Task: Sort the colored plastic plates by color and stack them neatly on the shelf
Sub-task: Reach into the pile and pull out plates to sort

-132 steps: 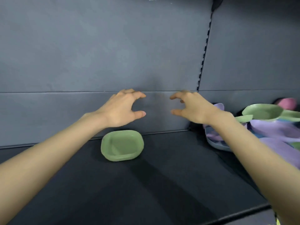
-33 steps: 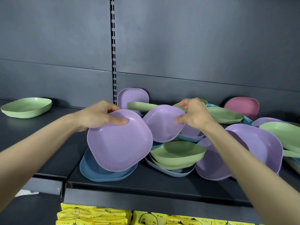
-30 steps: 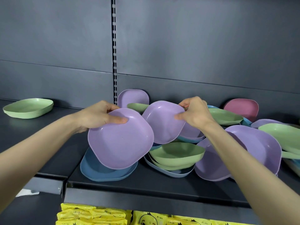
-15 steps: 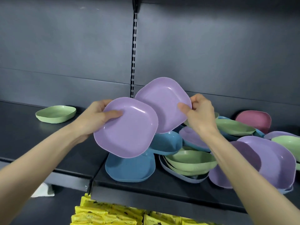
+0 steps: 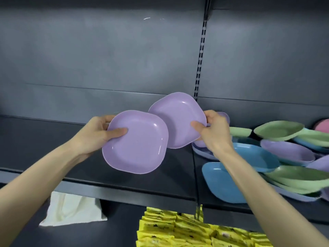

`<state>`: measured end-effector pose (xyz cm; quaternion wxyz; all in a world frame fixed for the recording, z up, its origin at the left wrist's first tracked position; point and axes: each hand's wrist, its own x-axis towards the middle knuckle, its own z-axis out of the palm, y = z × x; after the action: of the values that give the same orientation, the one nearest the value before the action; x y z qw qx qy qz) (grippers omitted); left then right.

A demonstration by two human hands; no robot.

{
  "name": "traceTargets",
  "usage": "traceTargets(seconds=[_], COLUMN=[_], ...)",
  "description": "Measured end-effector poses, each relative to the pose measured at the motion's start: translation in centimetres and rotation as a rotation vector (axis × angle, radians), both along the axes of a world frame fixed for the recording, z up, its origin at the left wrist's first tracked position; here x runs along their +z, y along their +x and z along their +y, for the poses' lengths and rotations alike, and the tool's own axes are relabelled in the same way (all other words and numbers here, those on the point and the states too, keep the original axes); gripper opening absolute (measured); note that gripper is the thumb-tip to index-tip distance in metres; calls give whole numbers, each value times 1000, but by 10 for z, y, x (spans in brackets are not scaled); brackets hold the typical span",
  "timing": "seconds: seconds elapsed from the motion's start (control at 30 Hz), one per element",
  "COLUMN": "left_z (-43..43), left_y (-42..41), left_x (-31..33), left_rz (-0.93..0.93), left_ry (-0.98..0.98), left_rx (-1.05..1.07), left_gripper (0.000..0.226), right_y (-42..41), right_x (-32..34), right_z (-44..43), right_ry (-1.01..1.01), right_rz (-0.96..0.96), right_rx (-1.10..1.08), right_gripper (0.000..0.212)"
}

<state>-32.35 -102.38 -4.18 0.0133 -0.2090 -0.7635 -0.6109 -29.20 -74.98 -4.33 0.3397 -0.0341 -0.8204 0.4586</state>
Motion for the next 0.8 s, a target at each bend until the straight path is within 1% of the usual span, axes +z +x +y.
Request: traceTargets(seconds=[0.07,0.17,0.27,0.33,0.43,0.6,0.73,0.8], left_z=[-27,-59,-76,-78,-68,-32,7,20], left_y=[-12,-29,-46,-56,-72,-105,-123,-132], left_x=[-5,-12,-21,-27,-34,-50,-59,-62], left_rz=[-18,-28,-29,-29,-23,27,-12,-12], left_ry=[-26,-73,-76,-76,-111,-259,-329,-381], left_rx=[2,8,40,57,57,137,145,155], left_gripper=[31,42,44,40,27,13,26,27], right_y=[-9,-20,-33,-43,-52,-63,-68,-71], right_x=[-6,-9,-10,-10,-11,-16,-20,-21], right_z=[-24,-49,-62,-64,-59,-49,-32,-26], right_ry=[-51,-116,-165,-161,-120,-90,-136,-173], right_rz=[-10,-41,-40,-16,5,20,-15,-43], right_rx=[9,27,12,-37,-119,-138,-86,-76], right_gripper=[13,13,15,15,16,21,23,23])
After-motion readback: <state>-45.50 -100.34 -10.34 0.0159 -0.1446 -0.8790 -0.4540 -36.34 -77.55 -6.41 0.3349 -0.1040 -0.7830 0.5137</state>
